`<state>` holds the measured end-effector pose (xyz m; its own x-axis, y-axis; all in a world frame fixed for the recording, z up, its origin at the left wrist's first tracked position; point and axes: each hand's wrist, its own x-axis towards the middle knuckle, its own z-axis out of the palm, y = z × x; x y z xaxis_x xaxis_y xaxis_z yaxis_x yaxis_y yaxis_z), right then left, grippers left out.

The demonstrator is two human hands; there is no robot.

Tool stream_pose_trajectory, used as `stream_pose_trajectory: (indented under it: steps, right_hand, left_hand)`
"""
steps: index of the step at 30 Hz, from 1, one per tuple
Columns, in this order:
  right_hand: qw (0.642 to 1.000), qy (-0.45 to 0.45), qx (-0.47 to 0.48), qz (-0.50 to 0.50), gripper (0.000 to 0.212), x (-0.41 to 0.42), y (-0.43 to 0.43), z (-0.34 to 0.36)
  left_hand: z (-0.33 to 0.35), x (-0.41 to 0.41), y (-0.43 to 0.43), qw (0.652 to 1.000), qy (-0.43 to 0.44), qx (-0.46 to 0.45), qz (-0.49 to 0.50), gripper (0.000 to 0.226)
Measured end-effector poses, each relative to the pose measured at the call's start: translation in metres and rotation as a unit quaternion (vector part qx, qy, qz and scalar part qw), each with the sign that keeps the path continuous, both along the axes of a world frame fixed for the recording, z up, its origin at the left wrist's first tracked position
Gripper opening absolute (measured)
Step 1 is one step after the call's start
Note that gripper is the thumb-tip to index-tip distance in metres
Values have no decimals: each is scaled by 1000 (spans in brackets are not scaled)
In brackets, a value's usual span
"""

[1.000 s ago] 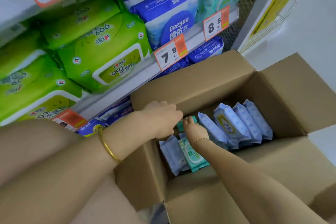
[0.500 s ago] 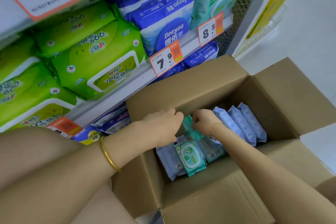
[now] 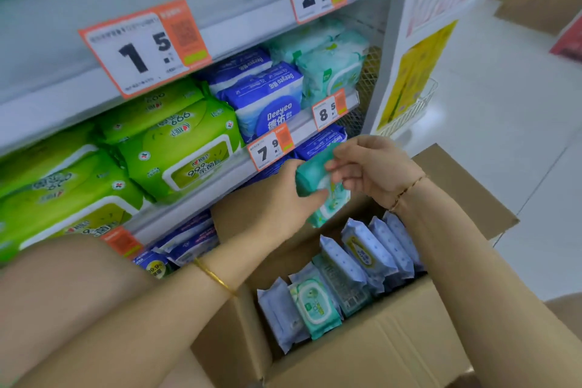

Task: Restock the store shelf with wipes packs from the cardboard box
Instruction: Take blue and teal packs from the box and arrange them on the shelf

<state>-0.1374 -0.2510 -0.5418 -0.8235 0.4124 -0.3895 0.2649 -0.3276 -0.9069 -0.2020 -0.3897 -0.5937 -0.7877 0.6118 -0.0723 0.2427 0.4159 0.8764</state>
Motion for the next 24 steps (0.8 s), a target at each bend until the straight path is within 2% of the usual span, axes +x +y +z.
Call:
stream_pose_trajectory:
  steps: [3, 6, 9, 11, 13, 16, 18, 20, 22, 24]
  right_hand:
    - [987, 11, 130, -93, 17, 6, 18, 12]
    - [971, -45, 229, -59, 18, 11, 29, 11]
    - [975, -89, 203, 32, 23, 15, 25, 11]
    - [990, -40, 111, 71, 25, 15, 19, 12]
    - [991, 24, 57, 117, 33, 15, 15, 15]
    - [979, 69, 112, 155, 55, 6, 23, 30]
    - [963, 92, 185, 172, 57, -4, 32, 56]
    - [940, 138, 252, 185, 52, -18, 37, 94]
    - [917, 188, 300, 185, 50, -39, 36, 132]
    - [895, 228, 349, 158, 51, -68, 34, 161]
  left_hand:
    - [17, 0, -2, 971, -216, 106, 7, 26]
    - [32, -2, -5, 946, -280, 163, 9, 16]
    - [45, -9, -5, 931, -303, 200, 22, 15]
    - [54, -11, -5, 927, -305, 215, 23, 16]
    - [64, -15, -7, 924, -307, 226, 20, 19]
    - [95, -28, -11, 939, -272, 212, -10, 33]
    - [128, -43, -14, 969, -176, 171, -36, 32]
    - [168, -60, -15, 989, -52, 120, -74, 40]
    - [207, -78, -13, 991, 46, 80, -97, 49]
    - [238, -100, -10, 988, 108, 73, -82, 48]
